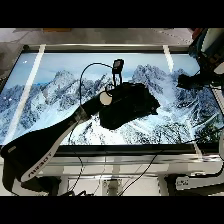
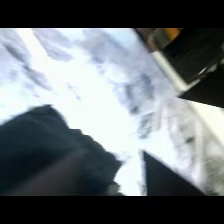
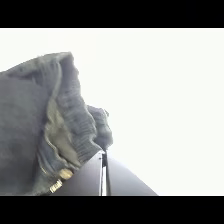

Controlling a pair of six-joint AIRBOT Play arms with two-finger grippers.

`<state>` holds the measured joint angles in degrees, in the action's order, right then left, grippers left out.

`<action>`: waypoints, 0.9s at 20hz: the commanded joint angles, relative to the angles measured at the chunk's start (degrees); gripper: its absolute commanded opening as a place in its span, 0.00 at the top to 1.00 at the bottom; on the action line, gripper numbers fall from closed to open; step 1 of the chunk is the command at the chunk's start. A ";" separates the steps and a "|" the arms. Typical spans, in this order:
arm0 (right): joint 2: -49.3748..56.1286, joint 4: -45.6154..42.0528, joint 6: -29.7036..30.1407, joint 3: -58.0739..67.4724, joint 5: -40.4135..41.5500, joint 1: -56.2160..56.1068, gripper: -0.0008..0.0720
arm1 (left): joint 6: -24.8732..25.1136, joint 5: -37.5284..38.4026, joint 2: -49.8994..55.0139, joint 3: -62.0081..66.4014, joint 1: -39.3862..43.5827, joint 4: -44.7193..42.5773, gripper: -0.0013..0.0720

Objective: Fold the clothes and pants, and hang the long-sleeved shirts on hangers.

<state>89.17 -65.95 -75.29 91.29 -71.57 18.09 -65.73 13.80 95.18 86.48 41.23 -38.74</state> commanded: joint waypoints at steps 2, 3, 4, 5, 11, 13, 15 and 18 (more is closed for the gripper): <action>1.88 18.71 16.57 -8.22 -3.61 4.39 0.93 | 0.55 17.68 -0.28 0.24 -8.52 -18.51 0.96; 2.21 19.71 16.57 -9.73 -3.08 4.02 0.89 | 0.52 19.96 0.09 0.24 -10.40 -22.34 0.96; 2.45 19.56 16.52 -10.67 -2.25 3.52 0.79 | 0.42 20.65 0.74 0.24 -11.89 -24.13 0.96; 2.89 19.28 16.50 -10.75 -2.01 3.17 0.77 | 0.33 20.48 1.57 0.24 -12.94 -24.26 0.96; 3.15 19.17 16.50 -10.75 0.15 -2.05 0.17 | 0.57 20.31 8.94 0.26 -10.84 -20.94 0.96; 3.15 19.17 17.94 -10.75 1.40 -4.09 0.06 | 0.59 21.31 9.35 0.26 -7.48 -18.78 0.96; 3.15 18.34 18.47 -10.75 2.14 -6.01 0.05 | 0.55 23.12 9.03 0.26 -3.48 -17.46 0.96; 3.15 11.91 18.43 -10.75 1.33 -9.16 0.05 | 0.57 27.45 8.96 0.26 2.60 -11.63 0.96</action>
<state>92.29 -49.50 -57.39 80.55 -70.22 11.62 -65.14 37.26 103.90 86.70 38.87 -55.09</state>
